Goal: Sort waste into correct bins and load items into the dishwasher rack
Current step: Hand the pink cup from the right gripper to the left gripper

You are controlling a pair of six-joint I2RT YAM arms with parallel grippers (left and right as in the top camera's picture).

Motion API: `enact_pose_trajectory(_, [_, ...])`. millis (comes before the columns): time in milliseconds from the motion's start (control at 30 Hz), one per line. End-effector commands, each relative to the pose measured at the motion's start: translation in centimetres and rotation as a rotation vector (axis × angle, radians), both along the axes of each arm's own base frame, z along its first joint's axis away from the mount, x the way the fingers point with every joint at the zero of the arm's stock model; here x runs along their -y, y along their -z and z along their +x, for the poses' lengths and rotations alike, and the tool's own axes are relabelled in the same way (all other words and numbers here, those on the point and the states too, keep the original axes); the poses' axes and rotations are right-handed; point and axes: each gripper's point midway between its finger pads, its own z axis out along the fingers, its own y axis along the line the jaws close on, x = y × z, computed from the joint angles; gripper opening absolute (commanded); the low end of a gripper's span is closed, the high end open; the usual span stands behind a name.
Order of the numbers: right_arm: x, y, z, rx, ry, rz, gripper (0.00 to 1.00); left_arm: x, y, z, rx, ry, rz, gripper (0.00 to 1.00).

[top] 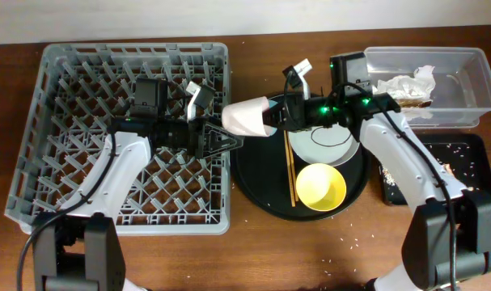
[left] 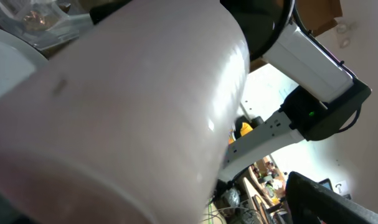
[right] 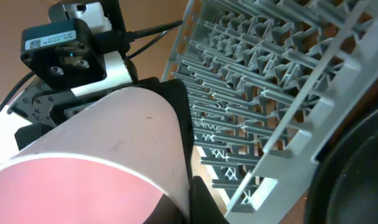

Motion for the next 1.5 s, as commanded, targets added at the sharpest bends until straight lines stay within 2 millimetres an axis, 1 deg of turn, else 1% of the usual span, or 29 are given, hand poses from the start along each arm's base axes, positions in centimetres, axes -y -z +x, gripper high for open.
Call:
enact_pose_trajectory(0, [-1.5,-0.1,-0.9,-0.004,-0.019,-0.024,0.04,0.3,-0.7,0.0,0.035,0.021,-0.027,0.99])
enact_pose_trajectory(133, [-2.4,0.8,-1.0,-0.004,-0.005,-0.079,0.04,0.3,-0.8,0.1,0.047,0.02,-0.027,0.98])
enact_pose_trajectory(167, [-2.5,0.9,-1.1,-0.004,-0.004,-0.081,0.04,0.3,-0.8,0.1,0.048,0.02,-0.028,0.93])
enact_pose_trajectory(200, [-2.5,0.9,-1.0,-0.004,-0.001,-0.086,0.04,0.3,-0.8,0.1,0.049,0.02,-0.028,0.91])
enact_pose_trajectory(233, [-2.4,1.1,-0.9,-0.005,0.006,-0.094,0.04,0.3,-0.8,0.1,0.055,0.02,-0.028,0.81])
enact_pose_trajectory(267, [-2.3,1.1,-0.9,-0.004,0.008,-0.096,0.04,0.3,-0.8,0.2,0.06,0.02,-0.029,0.76])
enact_pose_trajectory(367, [-2.3,1.1,-0.9,-0.005,0.008,-0.096,0.04,0.3,-0.8,0.2,0.064,0.019,-0.03,0.73])
enact_pose_trajectory(533, [-2.1,1.8,-1.1,-0.035,0.022,-0.127,0.04,0.0,-1.2,0.9,0.105,0.009,-0.036,0.72])
enact_pose_trajectory(667, [-2.0,1.8,-1.1,-0.037,0.022,-0.127,0.04,-0.7,-2.0,2.3,0.142,-0.02,-0.04,0.72])
enact_pose_trajectory(800, [-2.0,1.8,-1.1,-0.034,0.022,-0.128,0.04,-0.7,-2.3,2.7,0.178,-0.02,-0.045,0.73])
enact_pose_trajectory(833, [-2.0,1.9,-1.1,-0.034,0.022,-0.129,0.04,-0.7,-2.4,2.7,0.185,-0.02,-0.046,0.74])
enact_pose_trajectory(867, [-2.0,1.9,-1.0,-0.033,0.024,-0.131,0.04,-0.7,-2.5,2.7,0.194,-0.019,-0.048,0.78])
enact_pose_trajectory(900, [-2.0,1.9,-1.0,-0.033,0.024,-0.13,0.04,-0.7,-2.5,2.7,0.198,-0.019,-0.048,0.84])
enact_pose_trajectory(1000, [-1.5,1.9,-0.7,-0.034,0.038,-0.129,0.04,-0.7,-2.5,2.8,0.19,-0.019,-0.048,0.84])
enact_pose_trajectory(1100, [-0.4,1.8,0.1,-0.037,0.066,-0.123,0.04,-0.7,-2.5,2.7,0.184,-0.019,-0.047,0.8])
enact_pose_trajectory(1233, [-0.4,1.3,0.7,0.001,0.075,-0.109,0.04,-0.7,-2.5,2.7,0.183,-0.018,-0.047,0.79])
enact_pose_trajectory(1300, [-0.4,1.0,1.1,0.013,0.084,-0.099,0.04,-0.7,-2.5,2.7,0.184,-0.018,-0.047,0.87])
enact_pose_trajectory(1333, [-0.4,0.8,1.3,0.019,0.086,-0.094,0.04,-0.7,-2.5,2.7,0.184,-0.017,-0.048,0.95])
enact_pose_trajectory(1400, [-0.2,0.6,1.6,0.013,0.099,-0.088,0.04,-0.7,-2.5,2.7,0.184,-0.016,-0.05,0.98])
enact_pose_trajectory(1467, [-0.3,0.4,1.7,0.03,0.097,-0.08,0.04,-0.7,-2.5,2.7,0.184,-0.016,-0.05,0.98])
